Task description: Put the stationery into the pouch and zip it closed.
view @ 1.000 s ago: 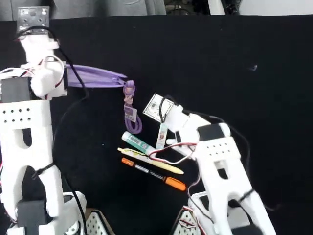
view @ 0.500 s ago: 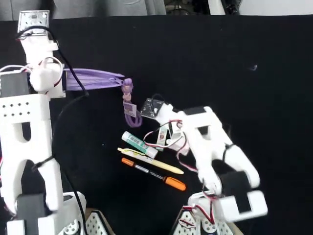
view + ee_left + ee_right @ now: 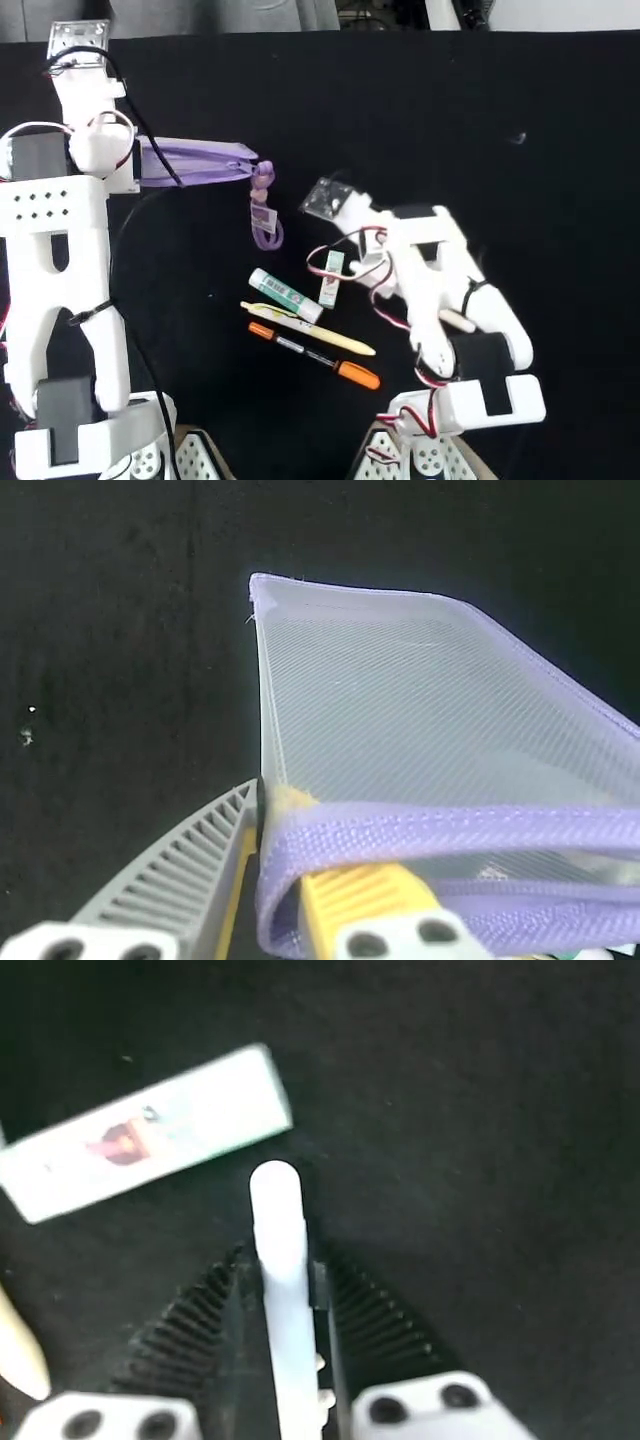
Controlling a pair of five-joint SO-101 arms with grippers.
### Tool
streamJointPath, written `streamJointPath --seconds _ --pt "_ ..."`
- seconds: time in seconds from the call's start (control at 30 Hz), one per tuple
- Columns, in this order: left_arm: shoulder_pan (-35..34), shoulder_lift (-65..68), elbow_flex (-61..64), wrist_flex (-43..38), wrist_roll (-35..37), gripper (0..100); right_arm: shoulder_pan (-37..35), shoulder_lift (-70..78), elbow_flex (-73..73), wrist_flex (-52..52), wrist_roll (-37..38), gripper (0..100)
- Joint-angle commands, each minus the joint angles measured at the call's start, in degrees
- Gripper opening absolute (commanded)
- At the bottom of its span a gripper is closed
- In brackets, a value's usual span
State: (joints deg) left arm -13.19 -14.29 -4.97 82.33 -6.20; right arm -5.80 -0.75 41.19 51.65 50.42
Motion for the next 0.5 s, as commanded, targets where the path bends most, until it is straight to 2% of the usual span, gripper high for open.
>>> streamJointPath --seconds 0.0,0.17,0.37,0.47 --pt "4.09 -0.18 -8.13 3.16 1.67 3 2.90 -3.12 -7.25 5.36 -3.87 1.1" --pt "10.33 2.90 -17.71 9.85 1.76 3 2.55 -11.47 -16.92 13.45 -9.58 1.1" --pt "8.84 12.66 -33.01 18.37 1.67 3 2.02 -23.52 -24.31 15.30 -15.47 1.1" --pt "8.84 17.58 -35.65 18.64 1.67 3 -0.53 -28.79 -25.27 13.63 -18.46 1.1"
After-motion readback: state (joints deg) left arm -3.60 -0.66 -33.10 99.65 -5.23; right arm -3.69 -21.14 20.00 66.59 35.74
